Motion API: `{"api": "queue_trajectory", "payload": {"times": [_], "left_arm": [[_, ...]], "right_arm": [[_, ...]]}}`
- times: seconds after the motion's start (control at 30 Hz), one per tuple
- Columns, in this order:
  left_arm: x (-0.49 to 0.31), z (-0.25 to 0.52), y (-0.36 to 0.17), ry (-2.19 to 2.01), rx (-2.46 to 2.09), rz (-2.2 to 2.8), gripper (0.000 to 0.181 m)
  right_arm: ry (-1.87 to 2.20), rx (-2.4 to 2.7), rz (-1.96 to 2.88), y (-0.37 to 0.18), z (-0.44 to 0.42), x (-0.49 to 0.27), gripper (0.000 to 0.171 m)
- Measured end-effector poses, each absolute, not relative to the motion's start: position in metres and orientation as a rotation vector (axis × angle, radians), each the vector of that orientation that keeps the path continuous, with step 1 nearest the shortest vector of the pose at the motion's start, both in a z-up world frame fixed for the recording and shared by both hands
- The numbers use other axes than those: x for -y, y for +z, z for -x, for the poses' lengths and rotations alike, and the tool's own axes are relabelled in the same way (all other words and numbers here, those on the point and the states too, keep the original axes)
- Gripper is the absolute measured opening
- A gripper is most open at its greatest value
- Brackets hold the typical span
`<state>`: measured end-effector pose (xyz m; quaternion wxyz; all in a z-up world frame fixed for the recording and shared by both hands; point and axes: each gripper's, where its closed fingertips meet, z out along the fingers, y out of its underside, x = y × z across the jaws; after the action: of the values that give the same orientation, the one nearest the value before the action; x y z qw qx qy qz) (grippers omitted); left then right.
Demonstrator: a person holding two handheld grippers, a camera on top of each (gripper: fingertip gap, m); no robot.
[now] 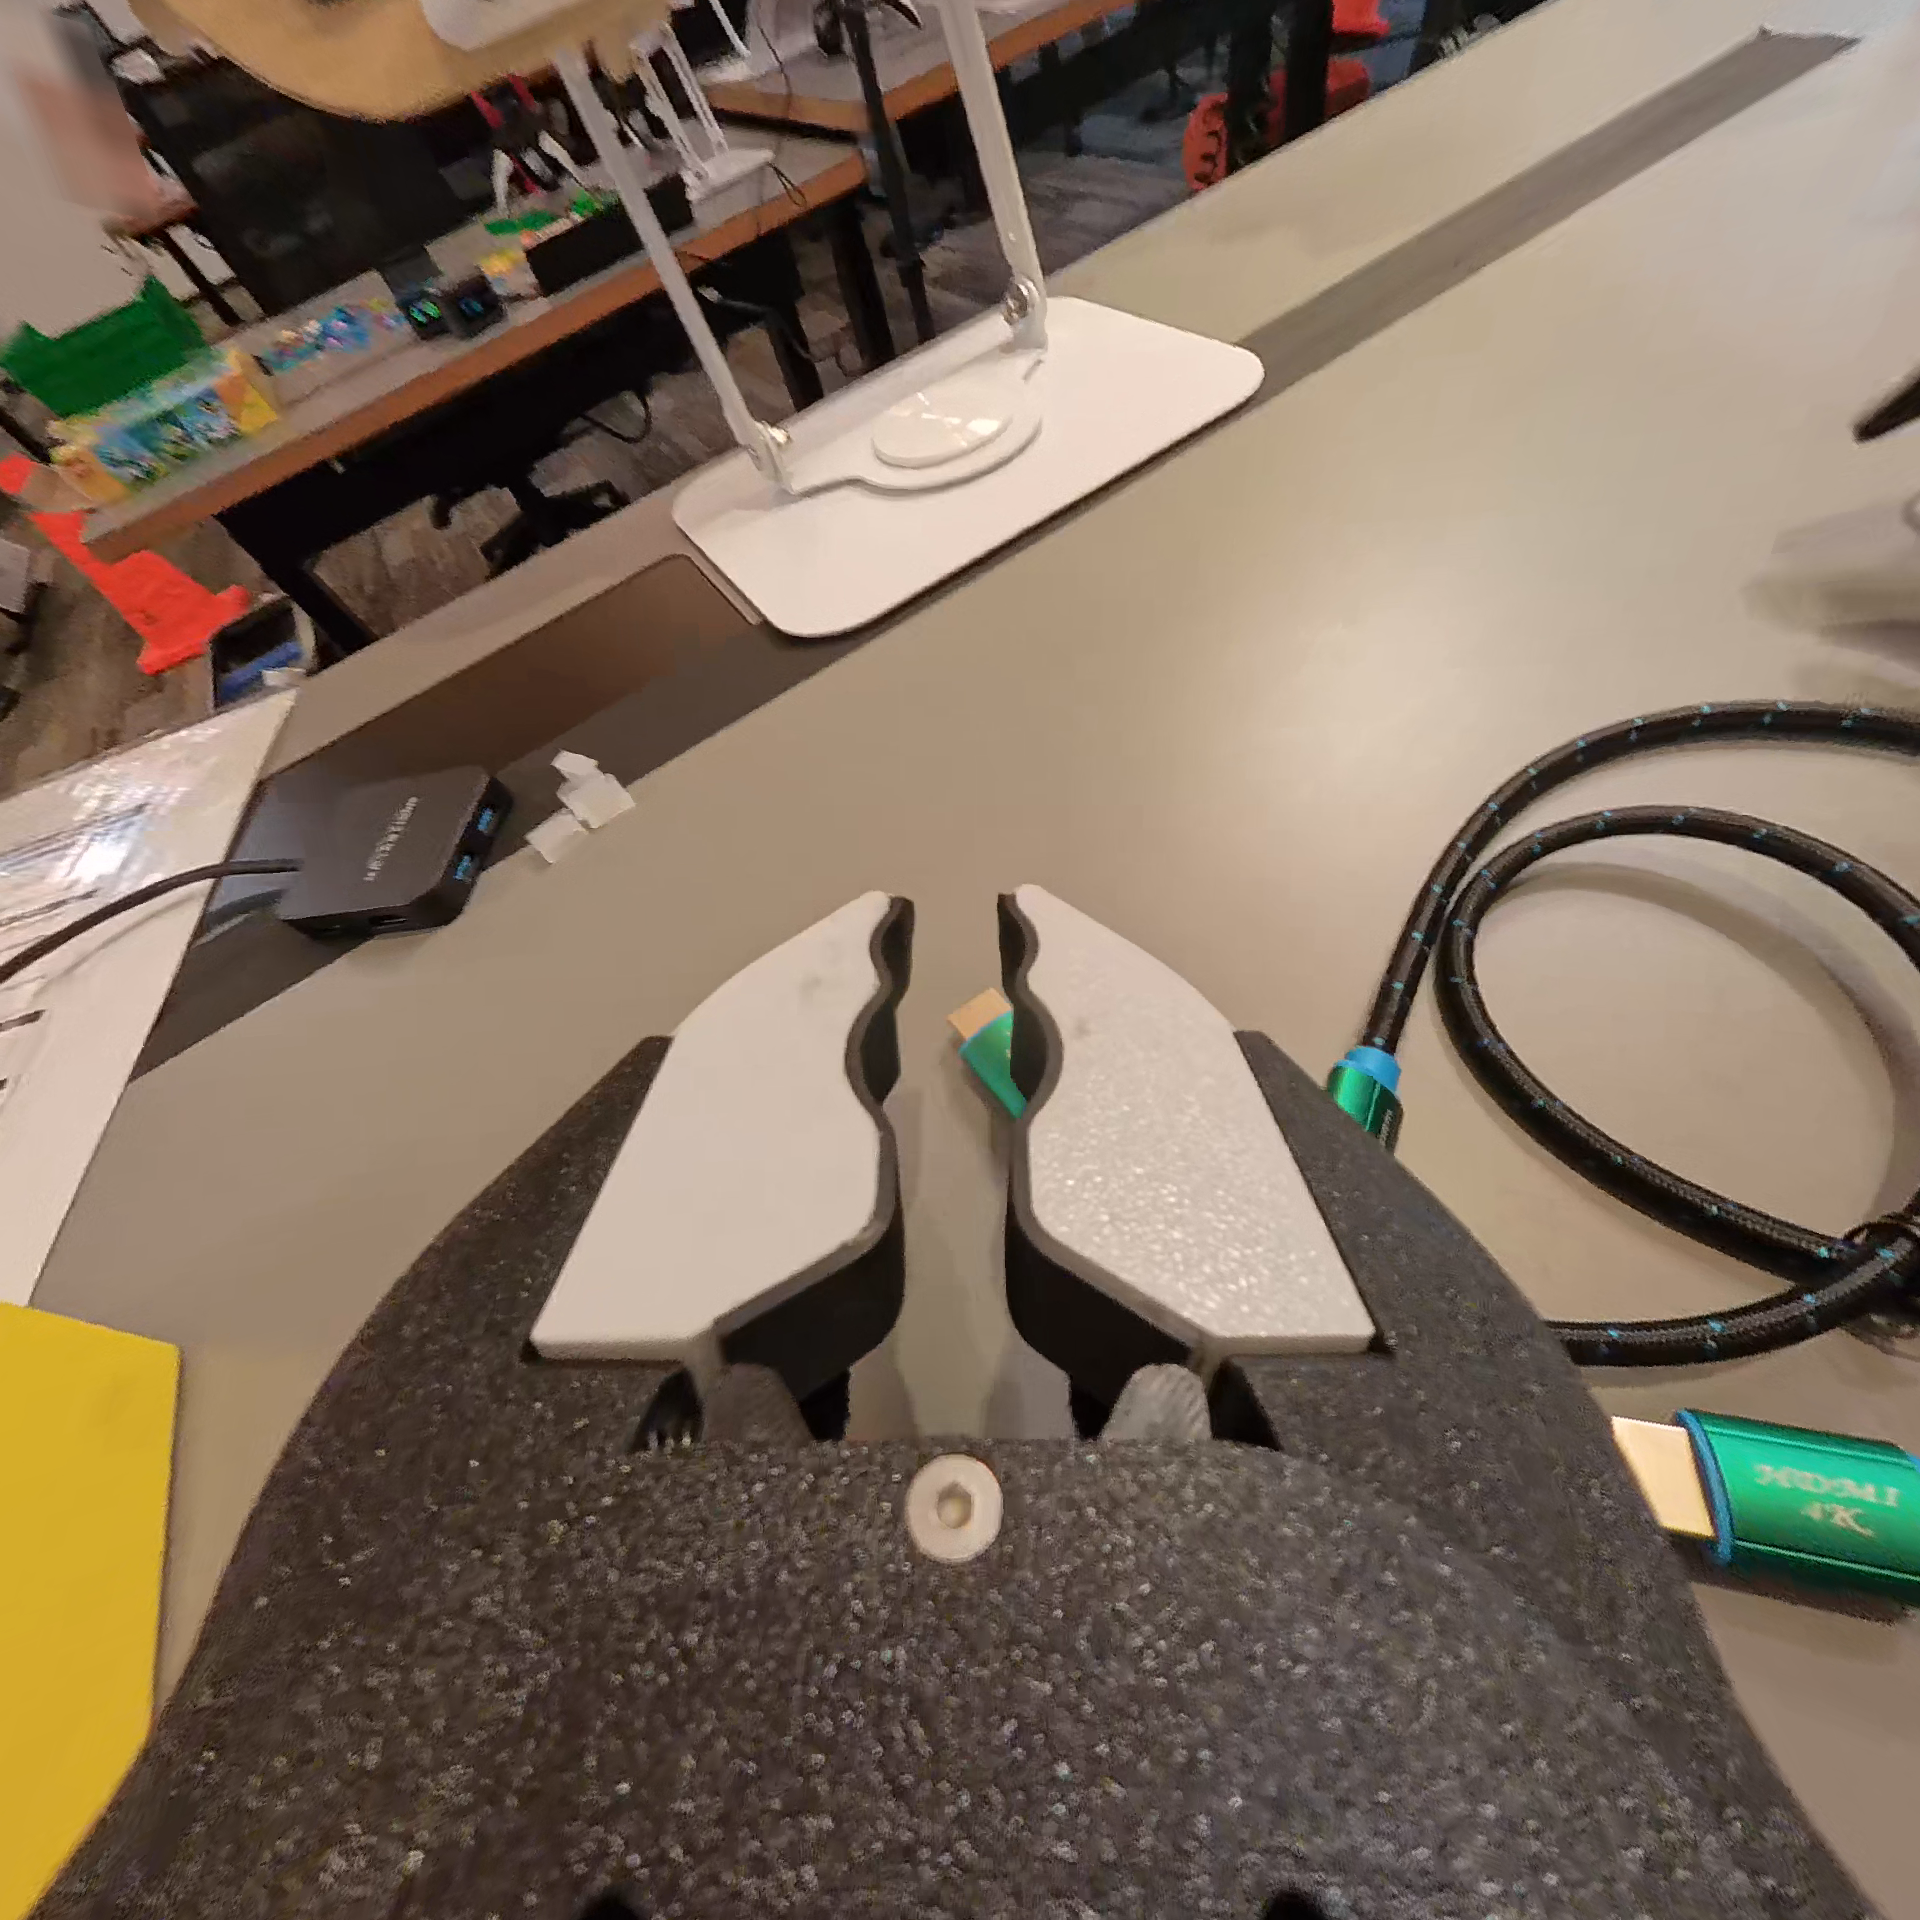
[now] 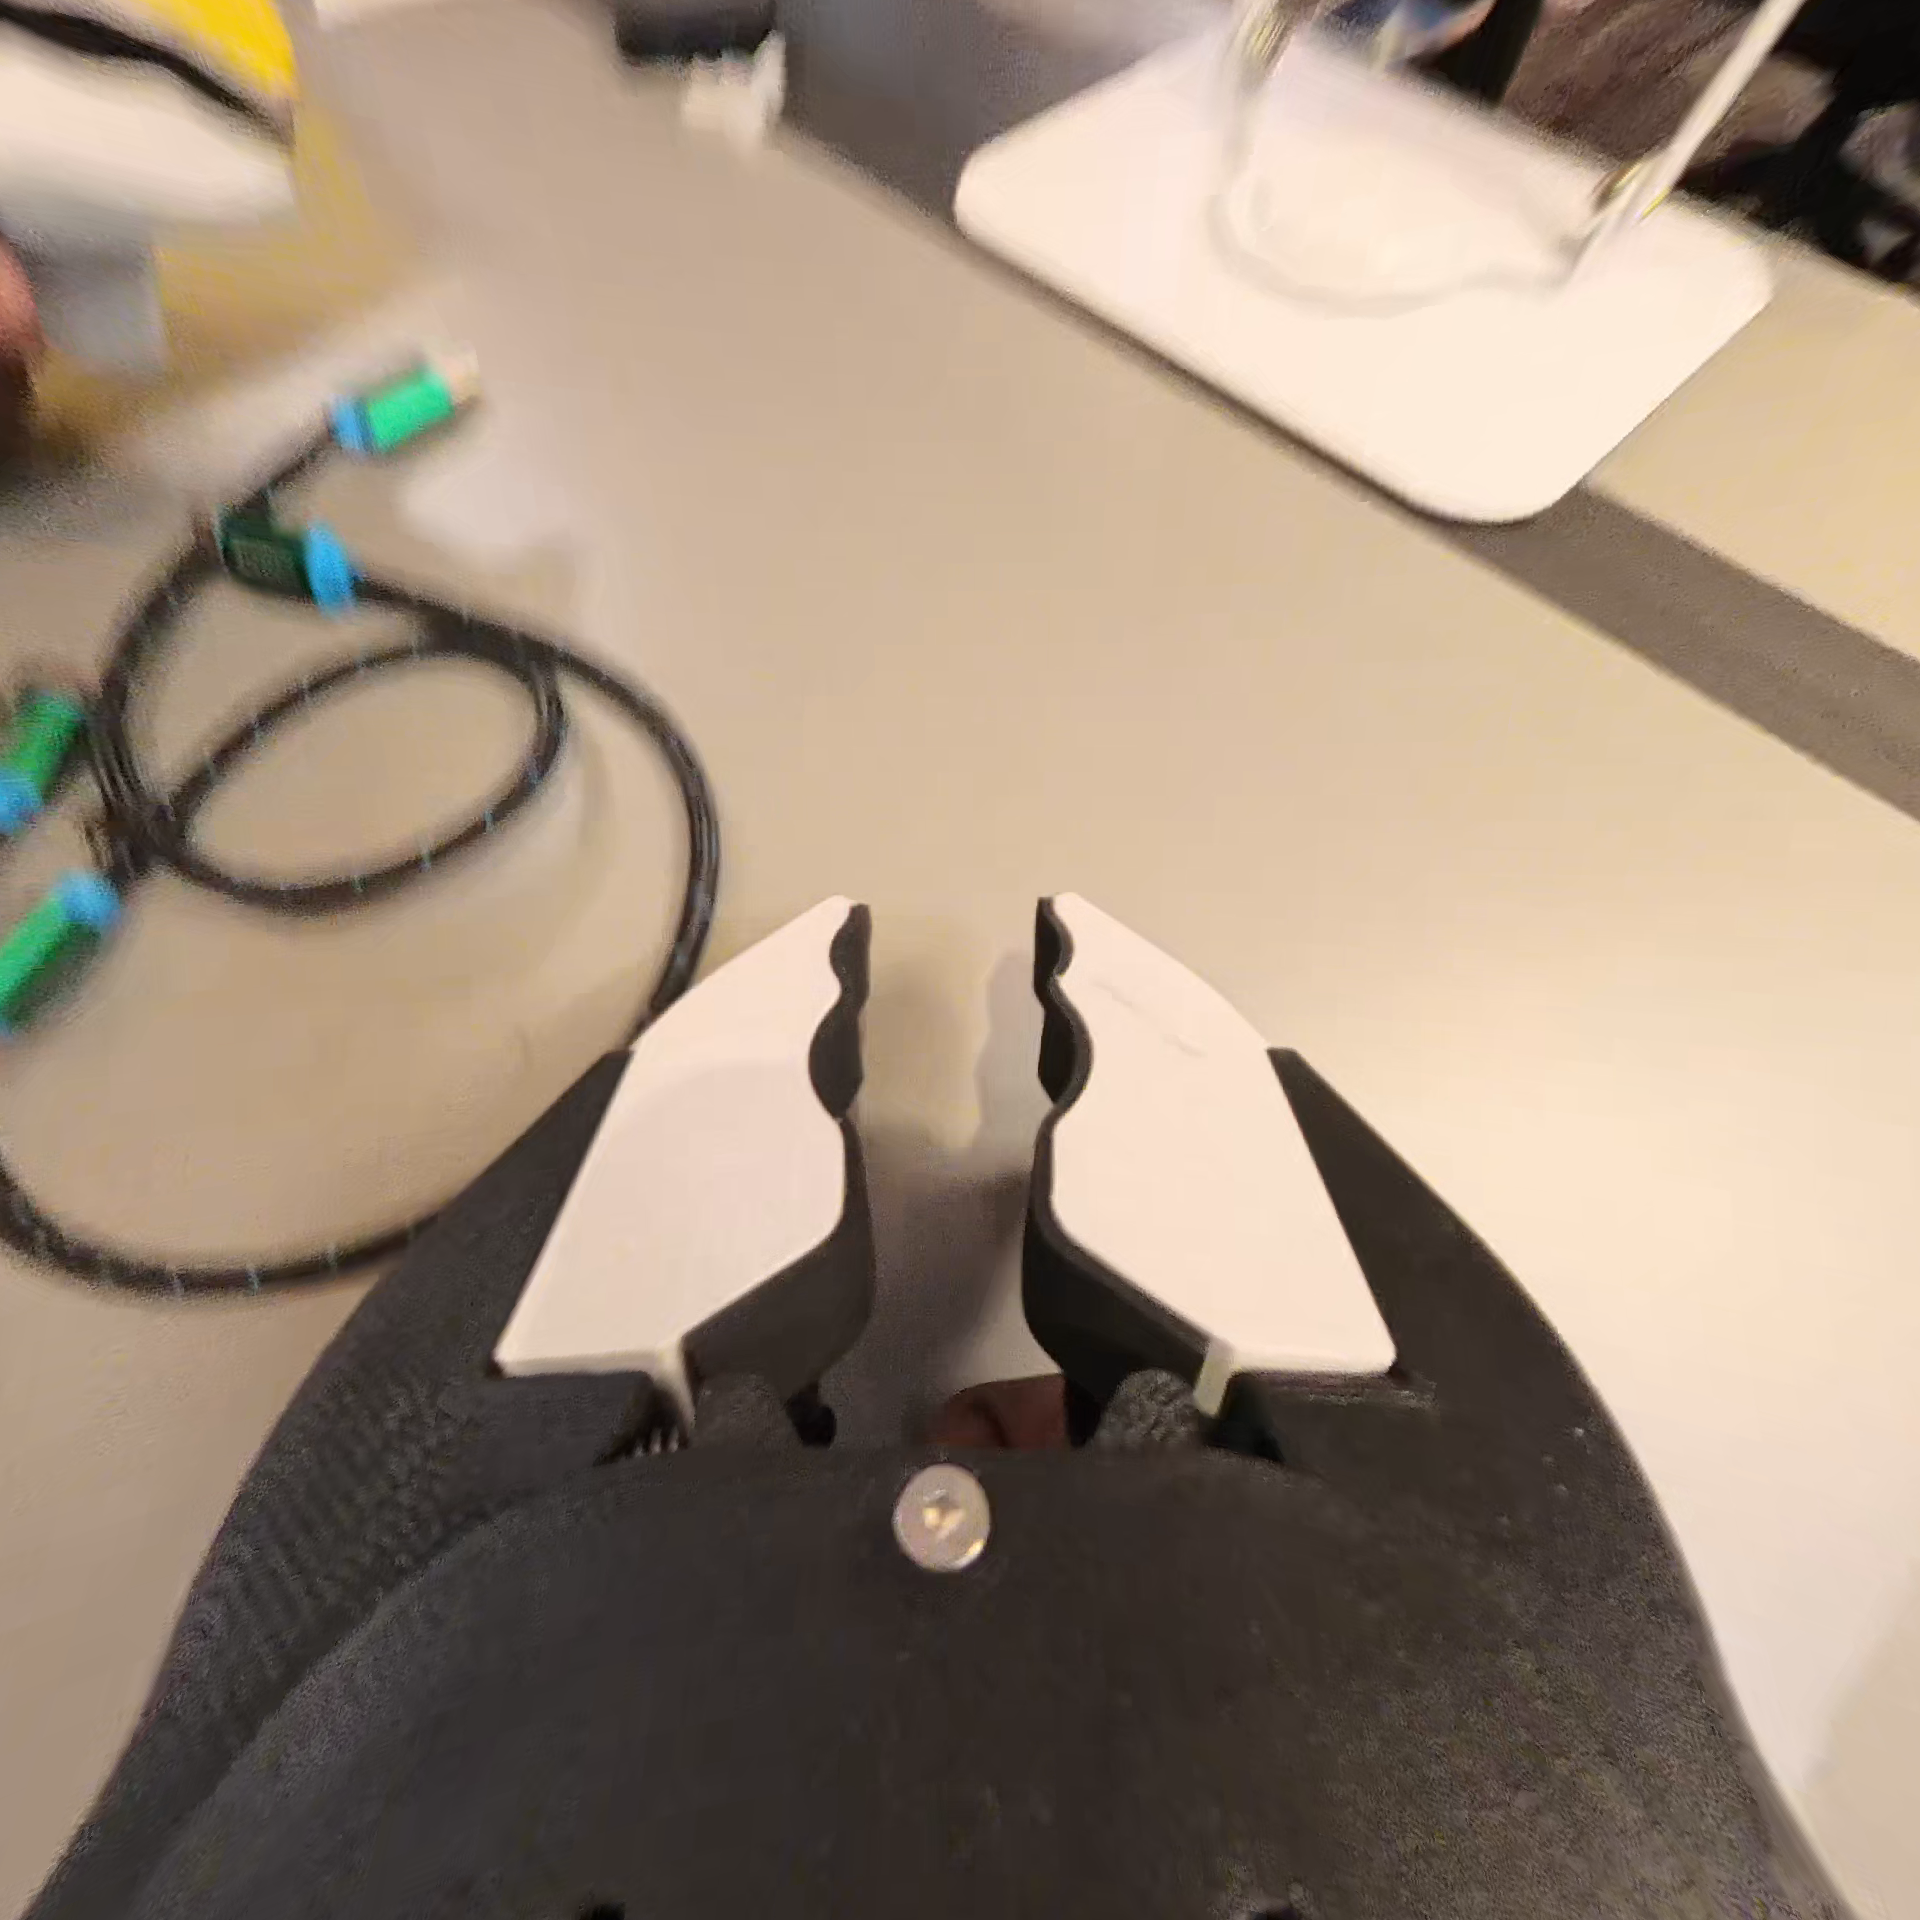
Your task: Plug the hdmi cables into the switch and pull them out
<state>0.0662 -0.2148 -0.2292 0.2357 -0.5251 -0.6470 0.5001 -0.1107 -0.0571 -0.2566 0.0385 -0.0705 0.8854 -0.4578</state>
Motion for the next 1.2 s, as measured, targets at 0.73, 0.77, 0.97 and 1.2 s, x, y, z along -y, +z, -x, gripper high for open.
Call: {"api": "queue_trajectory", "payload": {"times": [0.73, 0.77, 0.97, 1.2], "left_arm": [[0.218, -0.089, -0.187, 1.247, 1.57, 0.965, 0.053], [0.22, -0.092, -0.185, 1.26, 1.568, 0.938, 0.053], [0.224, -0.141, -0.126, 1.523, 1.611, 0.838, 0.051], [0.337, -0.309, -0.103, 1.695, 2.434, 0.98, 0.051]], "right_arm": [[-1.714, -2.145, -0.225, -0.204, 0.111, 0.034, 0.034], [-1.712, -2.14, -0.221, -0.203, 0.11, 0.033, 0.034], [-1.682, -2.082, -0.244, -0.203, 0.113, 0.026, 0.034], [-1.614, -2.062, -0.262, -0.208, 0.113, 0.028, 0.034]]}}
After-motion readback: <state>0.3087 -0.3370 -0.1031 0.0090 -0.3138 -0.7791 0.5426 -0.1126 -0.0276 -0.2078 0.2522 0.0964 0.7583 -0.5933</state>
